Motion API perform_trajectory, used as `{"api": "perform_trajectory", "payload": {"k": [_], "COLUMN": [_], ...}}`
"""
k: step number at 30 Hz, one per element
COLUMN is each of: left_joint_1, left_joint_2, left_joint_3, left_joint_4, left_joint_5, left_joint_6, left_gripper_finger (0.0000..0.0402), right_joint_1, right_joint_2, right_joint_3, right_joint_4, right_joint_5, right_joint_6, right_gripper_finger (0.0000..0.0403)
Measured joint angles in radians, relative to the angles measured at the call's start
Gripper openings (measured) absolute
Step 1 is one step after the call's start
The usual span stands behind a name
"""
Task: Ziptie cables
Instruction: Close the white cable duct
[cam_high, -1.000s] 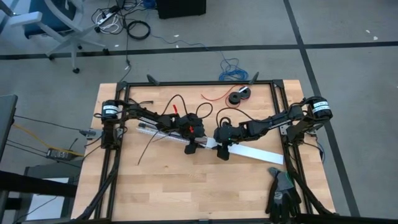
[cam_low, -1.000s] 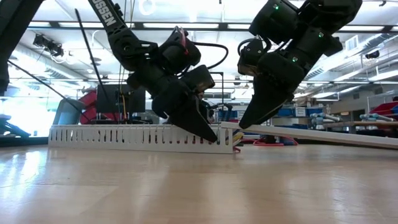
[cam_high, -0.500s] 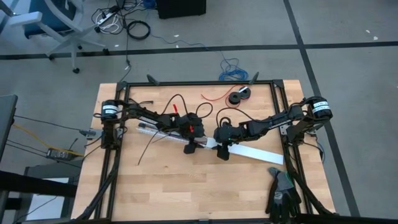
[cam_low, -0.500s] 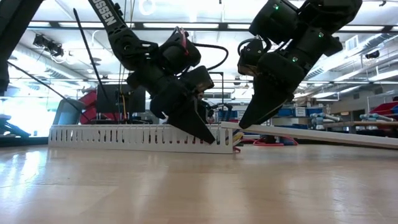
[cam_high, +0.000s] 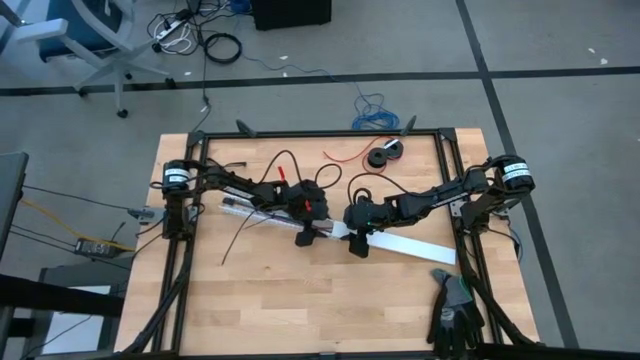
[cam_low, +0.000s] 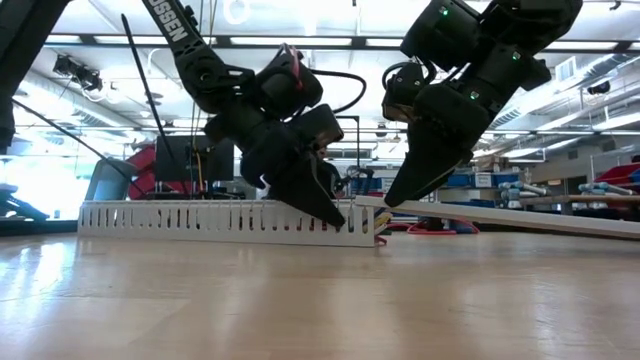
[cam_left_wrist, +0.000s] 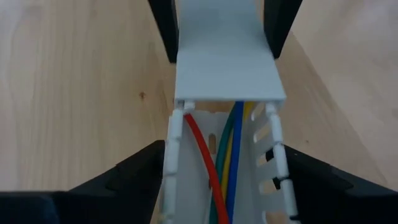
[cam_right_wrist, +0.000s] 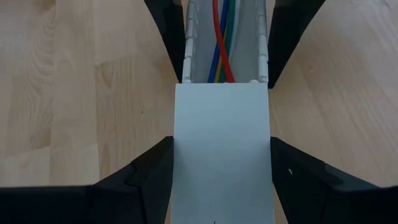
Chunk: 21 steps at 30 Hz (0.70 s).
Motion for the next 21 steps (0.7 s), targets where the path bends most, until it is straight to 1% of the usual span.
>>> {"api": "perform_trajectory", "payload": {"k": [4,9,17,21], "left_joint_1": [0.0,0.0,0.003,0.003], "left_joint_2": [0.0,0.001,0.001,0.001], "left_joint_3": [0.0,0.0,0.0,0.001], "left_joint_4": [0.024,0.022,0.018,0.014], "left_joint_5": [0.022,0.024,0.03,0.03], "left_joint_6": [-0.003,-0.003,-0.006,-0.006], "left_gripper_finger": [0.0289,0.0283,0.0231,0.0221], "right_joint_1": [0.0,0.0,0.0,0.0], "right_joint_2": [0.0,0.0,0.0,0.0], "right_joint_3": [0.0,0.0,0.0,0.0], "right_joint_4": [0.0,0.0,0.0,0.0], "right_joint_5": [0.0,0.0,0.0,0.0], "right_joint_6": [0.0,0.0,0.0,0.0], "right_gripper_finger": [0.0229,0.0229,0.0229,0.0229]}}
